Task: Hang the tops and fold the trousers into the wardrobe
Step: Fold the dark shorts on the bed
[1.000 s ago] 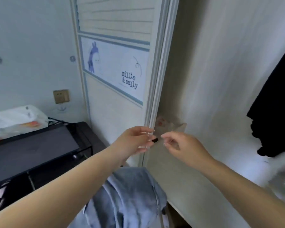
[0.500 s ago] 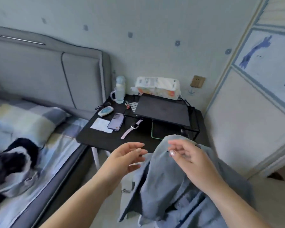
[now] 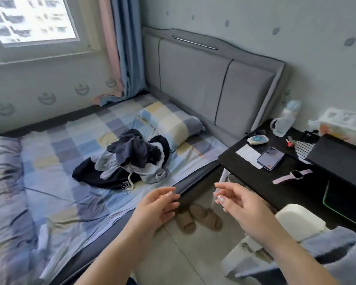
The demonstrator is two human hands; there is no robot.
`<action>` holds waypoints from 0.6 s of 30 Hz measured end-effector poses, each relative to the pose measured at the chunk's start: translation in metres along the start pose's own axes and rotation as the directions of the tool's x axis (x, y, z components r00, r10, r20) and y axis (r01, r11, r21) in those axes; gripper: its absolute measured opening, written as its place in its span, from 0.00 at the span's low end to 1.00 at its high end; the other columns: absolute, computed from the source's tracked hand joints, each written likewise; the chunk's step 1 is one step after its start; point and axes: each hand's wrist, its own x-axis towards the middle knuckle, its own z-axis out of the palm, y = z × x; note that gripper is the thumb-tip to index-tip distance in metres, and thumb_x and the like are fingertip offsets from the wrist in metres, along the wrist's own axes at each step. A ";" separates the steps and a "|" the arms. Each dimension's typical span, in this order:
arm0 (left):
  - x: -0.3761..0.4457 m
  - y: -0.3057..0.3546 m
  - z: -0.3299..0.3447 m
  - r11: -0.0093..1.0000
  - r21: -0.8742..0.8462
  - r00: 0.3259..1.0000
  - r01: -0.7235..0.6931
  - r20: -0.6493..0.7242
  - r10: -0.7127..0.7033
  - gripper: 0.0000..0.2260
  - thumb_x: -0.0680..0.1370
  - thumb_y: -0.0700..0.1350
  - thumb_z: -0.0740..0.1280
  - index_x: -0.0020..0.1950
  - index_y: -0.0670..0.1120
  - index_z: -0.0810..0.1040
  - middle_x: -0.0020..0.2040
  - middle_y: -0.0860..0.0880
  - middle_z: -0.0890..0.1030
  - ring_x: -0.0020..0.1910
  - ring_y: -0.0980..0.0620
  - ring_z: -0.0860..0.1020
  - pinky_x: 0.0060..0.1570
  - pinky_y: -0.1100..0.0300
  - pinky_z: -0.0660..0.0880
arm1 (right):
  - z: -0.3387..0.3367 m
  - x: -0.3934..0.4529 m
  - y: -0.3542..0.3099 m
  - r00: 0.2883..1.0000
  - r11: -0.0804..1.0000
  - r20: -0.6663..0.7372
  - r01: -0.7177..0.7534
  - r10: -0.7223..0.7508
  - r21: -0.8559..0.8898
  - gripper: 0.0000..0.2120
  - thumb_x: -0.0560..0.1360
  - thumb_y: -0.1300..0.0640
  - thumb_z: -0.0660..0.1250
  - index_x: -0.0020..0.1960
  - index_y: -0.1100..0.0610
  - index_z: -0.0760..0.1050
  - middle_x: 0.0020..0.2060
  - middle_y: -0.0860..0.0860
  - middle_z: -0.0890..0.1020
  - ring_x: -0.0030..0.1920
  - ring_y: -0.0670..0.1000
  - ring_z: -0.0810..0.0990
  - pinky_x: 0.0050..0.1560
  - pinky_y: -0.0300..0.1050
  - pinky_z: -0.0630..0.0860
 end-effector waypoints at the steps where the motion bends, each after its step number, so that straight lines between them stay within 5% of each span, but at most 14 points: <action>1: 0.005 0.004 -0.016 1.000 -0.009 1.000 -0.006 -0.024 0.006 0.06 0.80 0.41 0.63 0.52 0.46 0.80 0.43 0.51 0.84 0.40 0.54 0.80 0.44 0.59 0.75 | 0.016 0.014 -0.005 1.000 1.000 0.030 0.008 -0.008 -0.005 0.11 0.76 0.56 0.66 0.54 0.42 0.76 0.47 0.43 0.83 0.50 0.43 0.80 0.57 0.46 0.77; 18: 0.205 0.132 -0.262 0.997 -0.059 0.971 0.040 -0.232 -0.053 0.06 0.80 0.41 0.63 0.50 0.46 0.80 0.43 0.49 0.85 0.41 0.52 0.81 0.55 0.52 0.74 | 0.245 0.283 -0.050 0.965 0.992 0.231 -0.121 0.122 -0.018 0.09 0.77 0.55 0.66 0.54 0.44 0.78 0.47 0.46 0.83 0.50 0.43 0.81 0.54 0.43 0.77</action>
